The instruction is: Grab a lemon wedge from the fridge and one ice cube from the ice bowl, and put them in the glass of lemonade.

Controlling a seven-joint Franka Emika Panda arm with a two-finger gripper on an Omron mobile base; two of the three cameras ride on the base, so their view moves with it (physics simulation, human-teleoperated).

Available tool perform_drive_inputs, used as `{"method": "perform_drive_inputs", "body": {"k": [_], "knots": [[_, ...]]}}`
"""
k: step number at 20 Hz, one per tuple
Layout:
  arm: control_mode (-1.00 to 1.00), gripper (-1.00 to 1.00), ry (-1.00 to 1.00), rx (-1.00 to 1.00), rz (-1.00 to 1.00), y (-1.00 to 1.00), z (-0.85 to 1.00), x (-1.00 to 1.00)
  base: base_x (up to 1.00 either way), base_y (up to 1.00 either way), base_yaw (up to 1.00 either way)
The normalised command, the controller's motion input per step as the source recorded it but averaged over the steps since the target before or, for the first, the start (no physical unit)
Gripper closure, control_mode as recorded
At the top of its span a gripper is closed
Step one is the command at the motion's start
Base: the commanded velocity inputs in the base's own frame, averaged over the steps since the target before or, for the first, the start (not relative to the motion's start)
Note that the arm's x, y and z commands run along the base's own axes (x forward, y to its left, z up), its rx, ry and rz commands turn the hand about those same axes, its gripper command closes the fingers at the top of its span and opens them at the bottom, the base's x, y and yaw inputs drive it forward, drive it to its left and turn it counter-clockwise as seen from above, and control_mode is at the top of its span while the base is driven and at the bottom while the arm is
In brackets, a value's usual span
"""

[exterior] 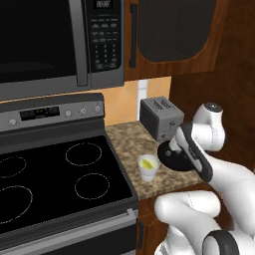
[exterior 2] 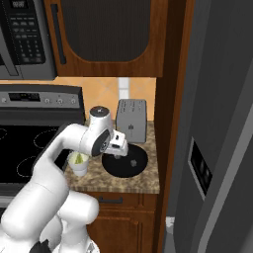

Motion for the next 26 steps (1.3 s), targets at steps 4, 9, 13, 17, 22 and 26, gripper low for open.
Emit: {"method": "perform_drive_inputs", "body": {"k": [4, 9, 13, 17, 22, 26], "knots": [[-1.0, -1.0, 0.09, 0.0, 0.0, -0.54, 0.11, 0.46, 0.0, 0.0, 0.0], [-1.0, -1.0, 0.1, 0.0, 0.02, -0.16, -0.18, 0.48, 0.0, 0.0, 0.0], [-1.0, -1.0, 0.03, 0.0, 0.01, 0.0, -0.44, 0.22, 0.0, 0.0, 0.0], [-1.0, -1.0, 0.03, 0.0, 0.0, -0.01, -0.59, 0.24, 0.0, 0.0, 0.0], [-1.0, -1.0, 0.1, 0.0, 0.05, 0.0, -0.52, 0.35, 0.0, 0.0, 0.0], [-1.0, -1.0, 0.17, 0.0, 0.19, -0.15, -0.26, 0.48, 0.0, 0.0, 0.0]]}}
